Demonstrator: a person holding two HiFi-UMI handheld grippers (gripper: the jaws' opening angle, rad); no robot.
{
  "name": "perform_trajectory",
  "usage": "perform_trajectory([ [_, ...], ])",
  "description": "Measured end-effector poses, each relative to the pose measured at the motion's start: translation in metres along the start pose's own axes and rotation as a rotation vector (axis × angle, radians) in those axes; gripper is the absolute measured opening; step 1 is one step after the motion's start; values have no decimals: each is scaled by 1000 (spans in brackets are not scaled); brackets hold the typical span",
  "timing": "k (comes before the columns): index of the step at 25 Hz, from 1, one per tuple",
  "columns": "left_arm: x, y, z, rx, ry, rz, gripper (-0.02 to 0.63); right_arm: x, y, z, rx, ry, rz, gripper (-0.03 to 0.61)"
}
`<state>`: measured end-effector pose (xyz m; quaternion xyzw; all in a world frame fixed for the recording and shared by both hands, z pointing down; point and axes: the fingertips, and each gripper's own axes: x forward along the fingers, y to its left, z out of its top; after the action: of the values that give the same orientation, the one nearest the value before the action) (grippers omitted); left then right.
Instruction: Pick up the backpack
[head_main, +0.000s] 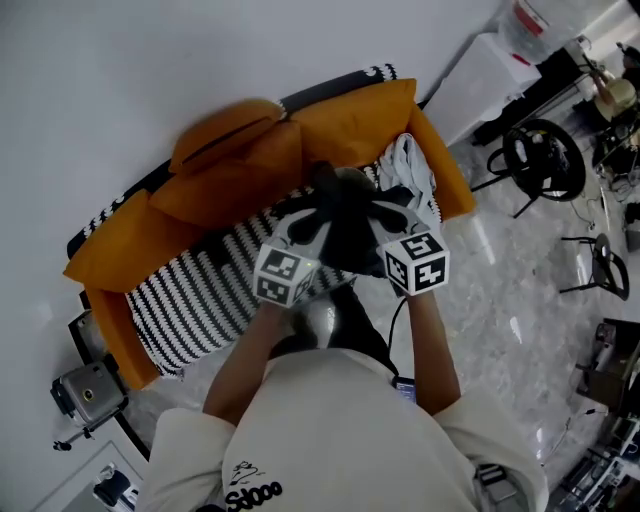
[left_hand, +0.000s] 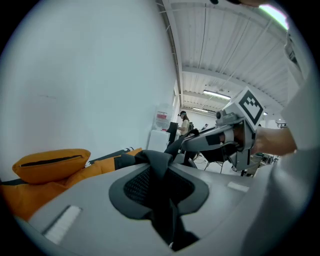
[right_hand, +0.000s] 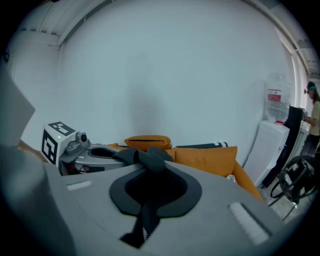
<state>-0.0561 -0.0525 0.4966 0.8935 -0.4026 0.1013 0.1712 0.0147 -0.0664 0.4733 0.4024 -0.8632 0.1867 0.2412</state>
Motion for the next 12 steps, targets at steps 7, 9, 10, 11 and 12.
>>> perform_trajectory([
  [7, -41, -6, 33, 31, -88, 28, 66, -31, 39, 31, -56, -80, 13, 6],
  [9, -50, -9, 41, 62, -94, 41, 66, -39, 48, 37, -71, -81, 3, 6],
  [10, -55, -10, 44, 85, -90, 54, 66, -42, 52, 40, -78, -78, -1, 6],
  [11, -60, -10, 47, 108, -88, 71, 66, -45, 57, 43, -83, -77, -1, 6],
  [12, -64, -10, 51, 125, -90, 87, 66, -48, 63, 47, -86, -81, 2, 5],
])
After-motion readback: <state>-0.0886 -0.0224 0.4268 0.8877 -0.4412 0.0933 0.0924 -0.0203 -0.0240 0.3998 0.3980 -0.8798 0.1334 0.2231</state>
